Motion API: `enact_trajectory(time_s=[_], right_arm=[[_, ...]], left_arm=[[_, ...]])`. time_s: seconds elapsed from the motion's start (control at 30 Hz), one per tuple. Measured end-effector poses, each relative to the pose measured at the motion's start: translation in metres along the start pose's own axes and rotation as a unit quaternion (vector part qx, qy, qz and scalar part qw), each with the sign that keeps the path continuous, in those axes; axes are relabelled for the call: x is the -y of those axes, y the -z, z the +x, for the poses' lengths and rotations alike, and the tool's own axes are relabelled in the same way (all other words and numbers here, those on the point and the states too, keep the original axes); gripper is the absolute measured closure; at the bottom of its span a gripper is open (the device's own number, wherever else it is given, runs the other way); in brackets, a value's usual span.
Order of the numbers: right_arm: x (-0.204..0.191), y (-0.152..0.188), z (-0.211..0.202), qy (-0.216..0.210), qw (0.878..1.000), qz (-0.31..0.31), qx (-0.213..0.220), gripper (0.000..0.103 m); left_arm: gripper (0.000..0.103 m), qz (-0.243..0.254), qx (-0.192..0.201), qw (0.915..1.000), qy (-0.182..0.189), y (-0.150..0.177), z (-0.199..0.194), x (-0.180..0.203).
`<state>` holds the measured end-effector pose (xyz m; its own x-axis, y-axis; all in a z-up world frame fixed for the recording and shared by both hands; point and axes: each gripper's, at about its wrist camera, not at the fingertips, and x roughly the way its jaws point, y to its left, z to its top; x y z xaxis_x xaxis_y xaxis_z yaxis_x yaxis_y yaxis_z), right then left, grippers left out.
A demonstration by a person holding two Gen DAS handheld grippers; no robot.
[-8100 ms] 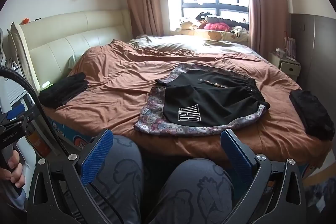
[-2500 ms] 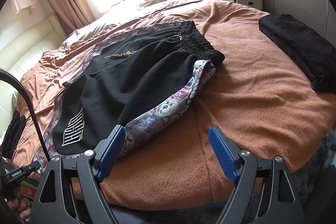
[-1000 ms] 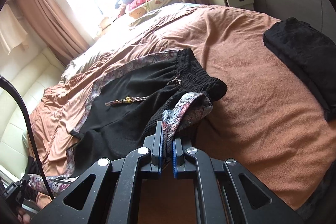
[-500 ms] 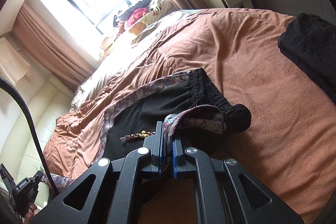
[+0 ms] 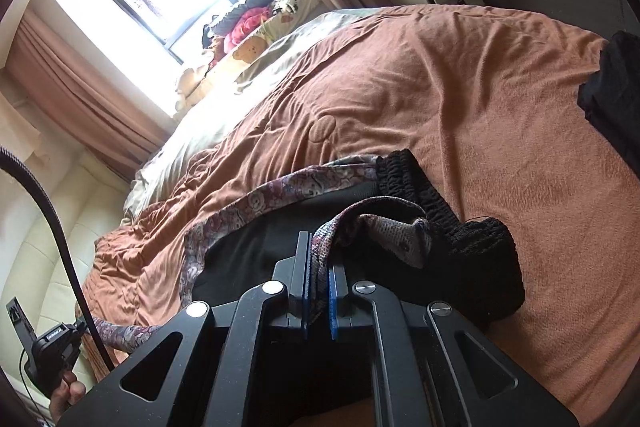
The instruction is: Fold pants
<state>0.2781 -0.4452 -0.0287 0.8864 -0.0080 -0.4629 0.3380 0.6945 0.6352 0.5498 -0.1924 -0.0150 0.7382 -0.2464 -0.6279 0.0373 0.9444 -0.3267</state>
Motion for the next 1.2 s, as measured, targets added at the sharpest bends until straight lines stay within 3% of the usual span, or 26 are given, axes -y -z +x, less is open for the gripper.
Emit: enact_trajectory(time_s=[0.27,0.4,0.47,0.5,0.53,0.6,0.67,0.7,0.8,0.97,1.2], right_arm=[[-0.007,-0.012,0.066,0.026,1.000,-0.008,-0.013,0.099],[-0.013,-0.014,0.094,0.052,0.998,-0.025,-0.023,0.099],[-0.016,-0.016,0.106,0.061,0.997,-0.031,-0.036,0.096],[-0.016,-0.016,0.107,0.054,0.997,-0.031,-0.042,0.094],[-0.017,-0.017,0.106,0.046,0.997,-0.034,-0.044,0.087],[-0.017,-0.016,0.098,0.032,0.998,-0.043,-0.036,0.067],[-0.016,-0.014,0.085,0.021,0.998,-0.047,-0.022,0.038],[-0.015,-0.014,0.079,0.019,0.998,-0.052,-0.016,0.034],[-0.015,-0.010,0.066,0.023,0.997,-0.079,-0.012,0.034],[-0.014,-0.002,0.054,0.065,0.987,-0.147,-0.010,0.034],[-0.003,-0.012,0.054,0.098,0.978,-0.182,-0.035,0.034]], left_arm=[[0.102,0.001,-0.040,0.9990,-0.020,-0.006,0.084,-0.009],[0.101,0.028,-0.064,0.9972,-0.026,-0.009,0.123,-0.006],[0.097,0.035,-0.075,0.9959,-0.036,-0.009,0.133,-0.010],[0.088,0.035,-0.081,0.9956,-0.032,-0.009,0.137,-0.013],[0.074,0.034,-0.086,0.9952,-0.032,-0.008,0.139,-0.017],[0.063,0.037,-0.089,0.9947,-0.037,-0.006,0.139,-0.025],[0.063,0.053,-0.090,0.9938,-0.038,-0.004,0.136,-0.029],[0.063,0.065,-0.093,0.9928,-0.039,-0.003,0.135,-0.029],[0.063,0.104,-0.109,0.9878,-0.040,0.002,0.136,-0.027],[0.063,0.146,-0.129,0.9801,-0.037,0.012,0.145,-0.019],[0.063,0.165,-0.156,0.9736,-0.022,0.017,0.169,-0.004]])
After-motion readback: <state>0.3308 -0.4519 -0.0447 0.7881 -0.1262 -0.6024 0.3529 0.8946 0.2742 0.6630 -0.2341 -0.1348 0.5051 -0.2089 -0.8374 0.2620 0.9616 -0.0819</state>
